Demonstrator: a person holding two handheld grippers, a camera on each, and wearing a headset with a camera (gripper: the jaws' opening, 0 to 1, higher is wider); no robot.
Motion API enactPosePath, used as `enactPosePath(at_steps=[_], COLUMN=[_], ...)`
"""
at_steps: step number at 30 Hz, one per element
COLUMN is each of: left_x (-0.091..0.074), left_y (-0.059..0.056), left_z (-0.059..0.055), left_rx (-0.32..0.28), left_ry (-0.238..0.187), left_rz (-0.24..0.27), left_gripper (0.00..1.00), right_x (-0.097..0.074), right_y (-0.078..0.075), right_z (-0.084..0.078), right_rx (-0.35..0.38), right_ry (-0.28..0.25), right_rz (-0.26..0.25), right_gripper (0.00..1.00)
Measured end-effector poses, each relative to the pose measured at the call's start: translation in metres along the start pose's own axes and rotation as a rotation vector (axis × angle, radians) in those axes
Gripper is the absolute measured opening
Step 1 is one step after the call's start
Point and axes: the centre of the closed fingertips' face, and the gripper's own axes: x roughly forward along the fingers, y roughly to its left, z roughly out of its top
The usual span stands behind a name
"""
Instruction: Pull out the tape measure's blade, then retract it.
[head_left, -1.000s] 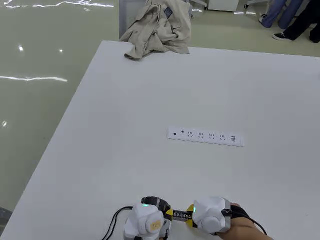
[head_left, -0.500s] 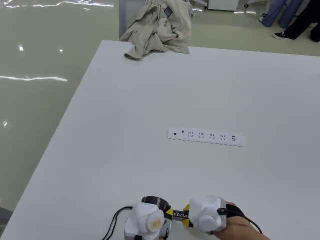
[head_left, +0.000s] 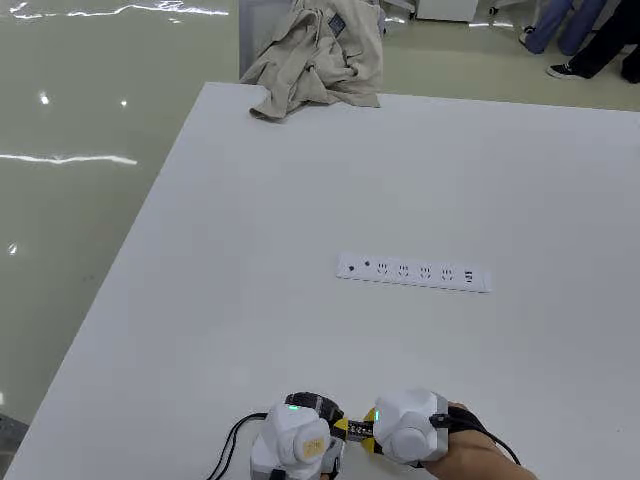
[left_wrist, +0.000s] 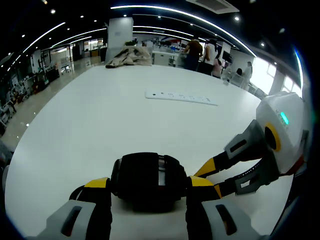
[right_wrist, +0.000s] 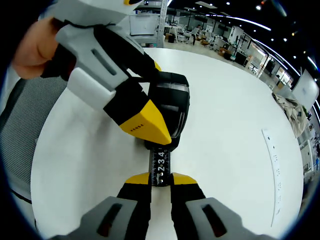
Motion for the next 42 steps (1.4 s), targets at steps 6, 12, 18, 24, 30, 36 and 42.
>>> enactPosePath(at_steps=[6,12,18,24,30,36,42], left_x=[0.0,0.0,0.0,0.0,0.0,0.001,-0.001], left_y=[0.0,0.0,0.0,0.0,0.0,0.0,0.0], left_z=[0.0,0.0,0.0,0.0,0.0,0.0,0.0], left_rx=[0.003,0.002,0.002,0.011,0.011,0.012,0.014], left_ry=[-0.005,-0.006,-0.001,-0.005,-0.002,0.0,0.001], left_rz=[0.002,0.002,0.001,0.0,-0.002,-0.002,-0.004], left_gripper=[0.56,0.56,0.56,0.56,0.56,0.56,0.56], right_x=[0.002,0.002,0.005,0.007,0.009,0.011,0.012], right_y=[0.0,0.0,-0.001,-0.001,0.0,0.0,0.0], right_z=[0.001,0.004,0.007,0.011,0.013,0.015,0.017], right_rx=[0.015,0.016,0.029,0.046,0.051,0.06,0.06], right_ry=[-0.001,-0.009,-0.024,-0.05,-0.061,-0.073,-0.077], right_rz=[0.003,0.0,-0.005,-0.004,0.0,0.005,0.01], right_gripper=[0.14,0.14,0.14,0.14,0.14,0.14,0.14])
